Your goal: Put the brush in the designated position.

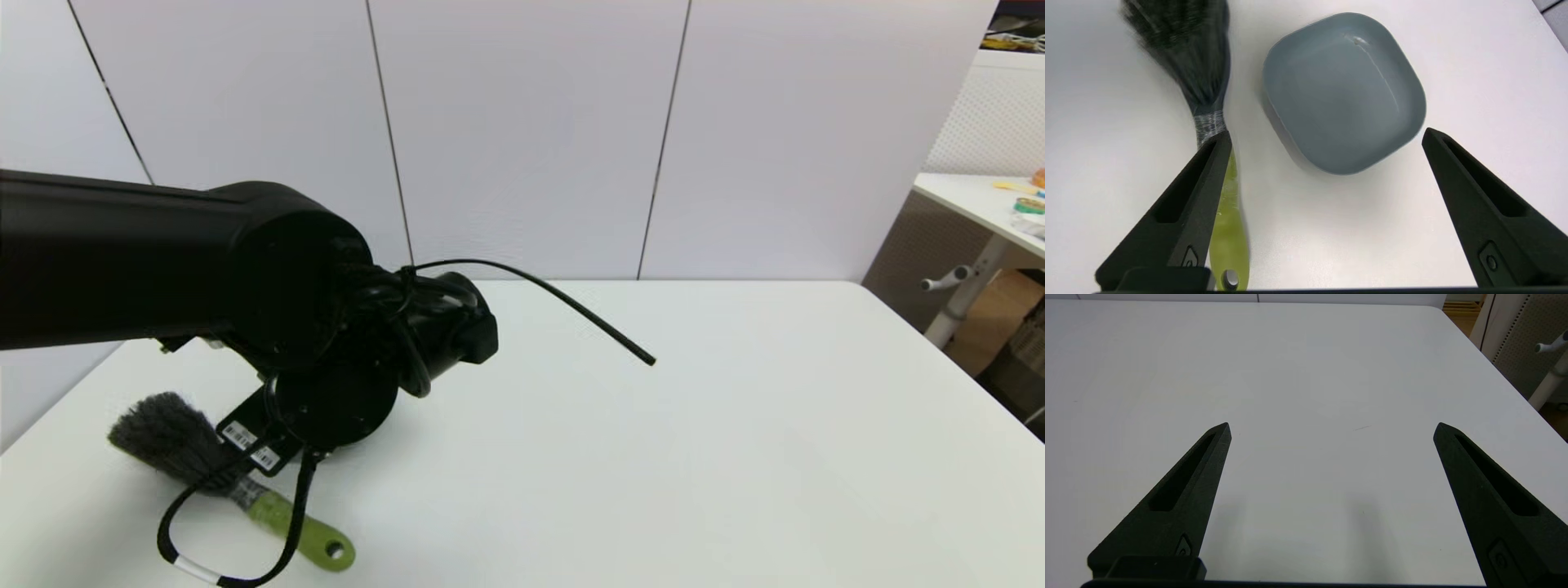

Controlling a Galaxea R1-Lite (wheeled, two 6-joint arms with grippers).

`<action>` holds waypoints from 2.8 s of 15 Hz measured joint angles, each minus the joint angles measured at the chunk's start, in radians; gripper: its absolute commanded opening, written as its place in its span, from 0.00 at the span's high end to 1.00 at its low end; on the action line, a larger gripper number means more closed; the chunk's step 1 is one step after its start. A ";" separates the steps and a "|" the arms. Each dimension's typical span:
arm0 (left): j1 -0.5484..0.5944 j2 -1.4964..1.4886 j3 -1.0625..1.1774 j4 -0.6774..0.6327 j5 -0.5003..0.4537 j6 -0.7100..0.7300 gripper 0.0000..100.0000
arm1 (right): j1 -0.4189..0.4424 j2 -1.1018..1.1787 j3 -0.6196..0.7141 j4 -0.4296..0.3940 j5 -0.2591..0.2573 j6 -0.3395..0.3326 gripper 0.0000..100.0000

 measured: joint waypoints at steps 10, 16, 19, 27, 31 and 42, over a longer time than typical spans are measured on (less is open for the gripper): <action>0.006 0.007 -0.159 -0.006 0.004 0.435 0.00 | 0.000 0.000 0.000 0.000 0.000 0.000 0.00; 0.008 0.025 -0.277 -0.032 0.015 0.733 0.00 | 0.000 0.000 0.000 0.000 0.000 0.000 0.00; 0.019 0.024 -0.292 -0.118 0.009 0.922 0.00 | 0.000 0.000 0.000 0.000 0.000 0.000 0.00; 0.059 0.030 -0.303 -0.352 -0.117 1.445 0.00 | 0.000 0.000 0.000 0.000 0.000 0.000 0.00; 0.063 0.046 -0.324 -0.363 -0.147 1.573 0.00 | 0.000 0.000 0.000 0.000 0.000 0.000 0.00; 0.112 0.095 -0.402 -0.369 -0.549 1.826 0.00 | 0.000 0.000 0.000 0.000 0.000 0.000 0.00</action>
